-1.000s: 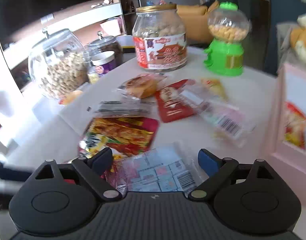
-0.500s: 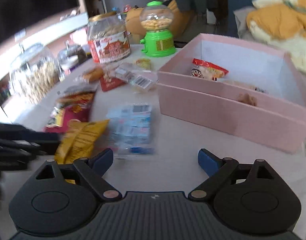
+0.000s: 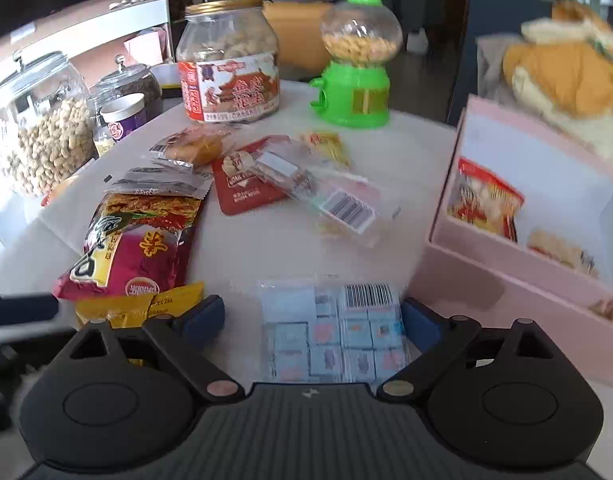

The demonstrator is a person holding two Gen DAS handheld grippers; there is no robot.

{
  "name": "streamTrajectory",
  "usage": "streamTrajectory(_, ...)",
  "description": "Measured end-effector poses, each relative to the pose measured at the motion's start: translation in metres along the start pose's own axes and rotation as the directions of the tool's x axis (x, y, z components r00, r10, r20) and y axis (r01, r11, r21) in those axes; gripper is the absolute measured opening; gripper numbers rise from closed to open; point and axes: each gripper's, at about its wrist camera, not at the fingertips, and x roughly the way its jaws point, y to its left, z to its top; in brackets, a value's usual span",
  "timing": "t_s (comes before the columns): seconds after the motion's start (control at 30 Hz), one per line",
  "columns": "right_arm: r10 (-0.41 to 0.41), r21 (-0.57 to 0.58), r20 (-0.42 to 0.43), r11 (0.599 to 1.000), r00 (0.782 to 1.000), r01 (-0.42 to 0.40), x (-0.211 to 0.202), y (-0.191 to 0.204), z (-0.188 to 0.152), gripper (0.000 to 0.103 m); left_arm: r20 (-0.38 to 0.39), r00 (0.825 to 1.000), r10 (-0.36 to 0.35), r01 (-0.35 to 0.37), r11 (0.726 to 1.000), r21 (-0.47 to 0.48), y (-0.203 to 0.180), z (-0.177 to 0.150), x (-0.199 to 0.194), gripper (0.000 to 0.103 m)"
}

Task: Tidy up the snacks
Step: 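Grasp the yellow chip bag with left gripper while right grasps blue candy-cube bag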

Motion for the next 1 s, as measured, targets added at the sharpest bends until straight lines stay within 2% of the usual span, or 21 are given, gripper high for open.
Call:
streamTrajectory(0.07,0.025,0.022,-0.012,0.999,1.0,-0.025,-0.001,-0.007,-0.001,0.095,0.01,1.0,-0.002,0.003,1.0,-0.027,0.006,-0.001,-0.006,0.04)
streamTrajectory(0.13,0.033,0.031,-0.01,0.999,0.999,-0.033,-0.008,-0.015,-0.005,0.085,0.019,0.999,-0.03,0.031,0.997,-0.071,0.013,-0.003,-0.013,0.039)
streamTrajectory(0.23,0.027,0.033,0.002,0.999,1.0,-0.027,-0.026,-0.026,-0.021,0.074,0.017,0.989,-0.146,0.147,0.976,-0.158,0.016,-0.003,-0.018,0.039)
streamTrajectory(0.3,0.021,0.041,0.013,0.999,1.0,-0.021,-0.04,-0.035,-0.034,0.074,0.014,0.98,-0.198,0.198,0.965,-0.172,0.008,-0.002,-0.016,0.039)
streamTrajectory(0.37,0.023,0.04,0.026,0.999,0.999,-0.024,-0.051,-0.042,-0.047,0.074,0.005,0.979,-0.204,0.202,0.969,-0.14,-0.008,0.001,-0.009,0.039)
streamTrajectory(0.47,-0.059,0.035,0.057,0.998,0.997,0.057,-0.067,-0.049,-0.066,0.074,-0.012,0.984,-0.179,0.177,0.979,-0.097,-0.03,0.008,0.008,0.041)
streamTrajectory(0.5,-0.064,0.042,0.06,0.997,0.996,0.062,-0.072,-0.052,-0.071,0.074,-0.006,0.985,-0.173,0.172,0.981,-0.087,-0.035,0.009,0.013,0.045)
streamTrajectory(0.63,-0.003,0.049,0.065,0.999,0.998,0.0,-0.087,-0.063,-0.087,0.077,-0.005,0.988,-0.152,0.152,0.988,-0.005,-0.061,0.022,0.034,0.048)
streamTrajectory(0.73,0.02,0.029,0.07,0.999,0.997,-0.023,-0.089,-0.062,-0.092,0.086,-0.005,0.992,-0.127,0.127,0.987,0.098,-0.085,0.024,0.049,0.056)
streamTrajectory(0.83,0.023,0.032,0.066,0.999,0.998,-0.026,-0.083,-0.061,-0.086,0.091,0.018,0.995,-0.095,0.09,0.976,0.2,-0.101,0.019,0.048,0.056)
streamTrajectory(0.9,0.023,0.033,0.063,0.999,0.998,-0.025,-0.078,-0.061,-0.083,0.094,0.02,0.995,-0.093,0.086,0.969,0.23,-0.101,0.015,0.044,0.056)
streamTrajectory(1.0,0.02,0.039,0.058,0.999,0.998,-0.022,-0.071,-0.064,-0.077,0.097,0.014,0.994,-0.105,0.099,0.971,0.219,-0.091,0.015,0.041,0.056)
